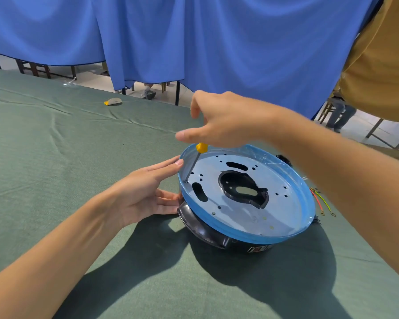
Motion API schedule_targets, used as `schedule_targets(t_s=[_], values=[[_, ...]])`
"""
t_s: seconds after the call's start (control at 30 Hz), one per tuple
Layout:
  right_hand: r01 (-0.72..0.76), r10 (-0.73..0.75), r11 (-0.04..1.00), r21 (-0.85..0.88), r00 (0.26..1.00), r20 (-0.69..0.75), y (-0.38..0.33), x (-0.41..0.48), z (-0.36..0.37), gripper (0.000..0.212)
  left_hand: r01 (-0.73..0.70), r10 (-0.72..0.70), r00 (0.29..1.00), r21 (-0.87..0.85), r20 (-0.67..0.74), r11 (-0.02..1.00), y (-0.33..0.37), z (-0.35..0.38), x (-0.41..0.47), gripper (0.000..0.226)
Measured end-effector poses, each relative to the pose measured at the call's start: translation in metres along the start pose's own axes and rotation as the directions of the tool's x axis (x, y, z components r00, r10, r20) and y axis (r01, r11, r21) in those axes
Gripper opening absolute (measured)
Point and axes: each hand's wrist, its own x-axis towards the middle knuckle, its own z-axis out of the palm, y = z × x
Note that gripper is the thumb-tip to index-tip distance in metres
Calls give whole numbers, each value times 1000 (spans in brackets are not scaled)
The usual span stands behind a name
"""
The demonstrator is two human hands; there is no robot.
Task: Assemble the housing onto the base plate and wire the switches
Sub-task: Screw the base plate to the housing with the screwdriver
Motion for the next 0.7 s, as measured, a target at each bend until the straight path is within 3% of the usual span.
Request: schedule_targets(t_s=[0.07, 0.1, 0.2, 0.27, 0.37, 0.43, 0.5, 0.63, 0.7], values=[[12, -23, 980, 201, 998, 56, 2, -3, -9, 44, 1, -1, 1000, 3, -11, 1000, 0, 0, 0, 46], [50, -51, 970, 239, 999, -1, 2, -3, -9, 42, 0, 0, 1000, 4, -12, 1000, 0, 0, -1, 47], [129, -117, 991, 31, 961, -252, -4, -1, 4, 40, -5, 5, 1000, 7, 8, 1000, 1, 0, -1, 46], [90, -100, 994, -68, 982, -163, -6, 0, 6, 44, -7, 7, 1000, 2, 9, 1000, 0, 0, -1, 45], [68, -68, 998, 4, 998, 11, 1, -2, -8, 40, -2, 2, 1000, 6, 3, 1000, 0, 1, 0, 50], [87, -86, 996, 21, 995, -51, 5, -2, -8, 32, 0, 0, 1000, 5, -1, 1000, 1, 0, -1, 53], [82, -84, 996, -21, 988, -129, 3, 0, -1, 37, -2, 2, 1000, -1, 6, 1000, 1, 0, 0, 50], [76, -77, 995, 59, 997, 21, 6, 3, -6, 37, 2, -2, 1000, -3, 0, 1000, 1, 0, 0, 51], [112, -108, 993, 44, 991, -76, 4, 3, -4, 30, 2, -2, 1000, -2, -9, 1000, 1, 0, 0, 49]])
